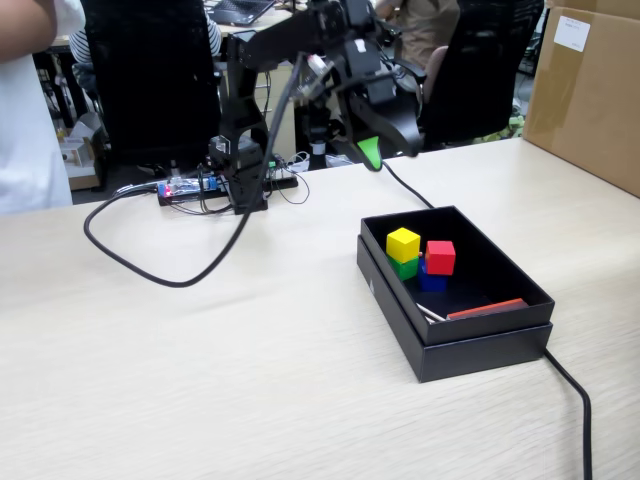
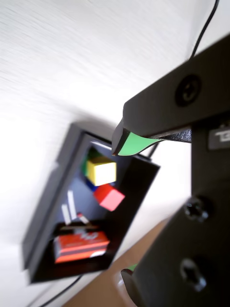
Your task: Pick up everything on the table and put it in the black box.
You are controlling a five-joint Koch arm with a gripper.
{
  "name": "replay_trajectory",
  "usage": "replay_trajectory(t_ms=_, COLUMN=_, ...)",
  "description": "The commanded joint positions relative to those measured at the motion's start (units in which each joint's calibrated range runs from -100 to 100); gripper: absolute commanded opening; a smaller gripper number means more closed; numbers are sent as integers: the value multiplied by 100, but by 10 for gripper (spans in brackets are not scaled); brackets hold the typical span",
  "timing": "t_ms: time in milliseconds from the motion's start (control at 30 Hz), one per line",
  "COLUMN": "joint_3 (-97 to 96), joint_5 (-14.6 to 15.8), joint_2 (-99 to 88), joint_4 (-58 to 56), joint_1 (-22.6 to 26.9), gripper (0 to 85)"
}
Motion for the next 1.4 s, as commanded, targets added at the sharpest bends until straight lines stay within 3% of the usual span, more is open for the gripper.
replay_trajectory(t_ms=0, joint_3=-691, joint_5=-357, joint_2=-1922, joint_4=316, joint_1=-479, gripper=464)
replay_trajectory(t_ms=133, joint_3=-2196, joint_5=-611, joint_2=-3231, joint_4=964, joint_1=-908, gripper=465)
replay_trajectory(t_ms=233, joint_3=-4118, joint_5=-850, joint_2=-4550, joint_4=2251, joint_1=-1172, gripper=465)
replay_trajectory(t_ms=433, joint_3=-6756, joint_5=-904, joint_2=-6134, joint_4=3530, joint_1=-1319, gripper=495)
replay_trajectory(t_ms=933, joint_3=-10391, joint_5=-908, joint_2=-6317, joint_4=6752, joint_1=-1524, gripper=499)
replay_trajectory(t_ms=1367, joint_3=-11905, joint_5=-899, joint_2=-6317, joint_4=7513, joint_1=-1392, gripper=484)
